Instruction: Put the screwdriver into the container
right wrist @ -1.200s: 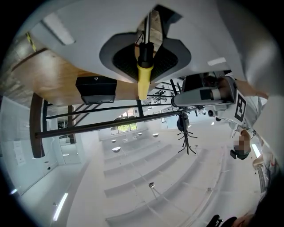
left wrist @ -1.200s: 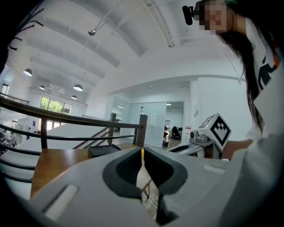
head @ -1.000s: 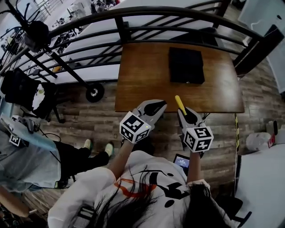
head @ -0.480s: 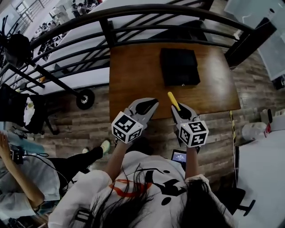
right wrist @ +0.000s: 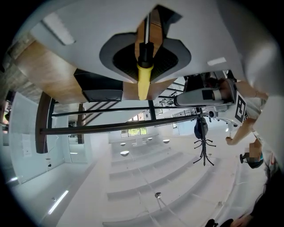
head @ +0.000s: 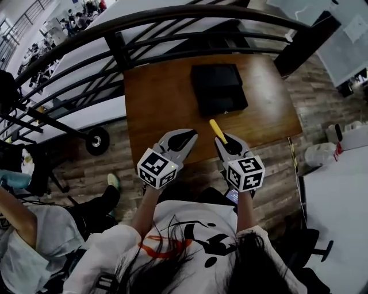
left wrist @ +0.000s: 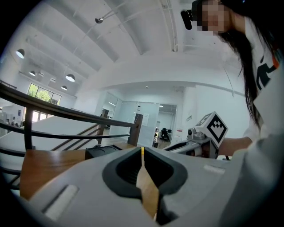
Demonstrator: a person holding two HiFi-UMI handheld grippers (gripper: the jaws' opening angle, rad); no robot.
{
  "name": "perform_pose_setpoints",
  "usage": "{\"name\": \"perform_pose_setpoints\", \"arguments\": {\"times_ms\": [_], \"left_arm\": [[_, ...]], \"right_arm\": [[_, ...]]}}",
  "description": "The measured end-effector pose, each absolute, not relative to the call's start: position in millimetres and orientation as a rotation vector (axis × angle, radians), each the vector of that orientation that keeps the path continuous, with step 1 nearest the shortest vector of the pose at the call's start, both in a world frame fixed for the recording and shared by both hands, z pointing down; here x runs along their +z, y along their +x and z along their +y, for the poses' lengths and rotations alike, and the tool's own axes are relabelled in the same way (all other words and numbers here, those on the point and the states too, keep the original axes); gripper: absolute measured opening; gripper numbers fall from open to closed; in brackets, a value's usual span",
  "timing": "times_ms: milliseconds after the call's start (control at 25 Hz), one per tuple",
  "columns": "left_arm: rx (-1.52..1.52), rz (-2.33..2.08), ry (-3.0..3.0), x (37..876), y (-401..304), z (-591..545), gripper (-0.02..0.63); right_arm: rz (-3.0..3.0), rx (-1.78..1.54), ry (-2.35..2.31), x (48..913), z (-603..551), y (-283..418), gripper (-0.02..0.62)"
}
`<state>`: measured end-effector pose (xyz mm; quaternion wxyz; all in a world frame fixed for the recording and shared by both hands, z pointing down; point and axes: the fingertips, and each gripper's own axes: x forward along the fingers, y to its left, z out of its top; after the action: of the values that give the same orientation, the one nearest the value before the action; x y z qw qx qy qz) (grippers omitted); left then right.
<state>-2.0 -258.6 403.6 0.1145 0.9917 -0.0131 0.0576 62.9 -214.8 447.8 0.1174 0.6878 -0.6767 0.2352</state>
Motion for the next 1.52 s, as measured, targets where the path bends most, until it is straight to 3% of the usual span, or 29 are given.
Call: {"name": "perform_pose_setpoints", "arguments": {"times_ms": [1080, 1520], "left_arm": [[0.163, -0.4, 2.841, 426, 133, -289, 0.001], [0.225, -0.602, 2.753, 460, 132, -296, 0.0]], "right_arm": [[-2.153, 0.701, 1.641, 494, -256, 213, 0.101], [-2.196, 0.715, 1.407, 544, -295, 237, 0.101]]}}
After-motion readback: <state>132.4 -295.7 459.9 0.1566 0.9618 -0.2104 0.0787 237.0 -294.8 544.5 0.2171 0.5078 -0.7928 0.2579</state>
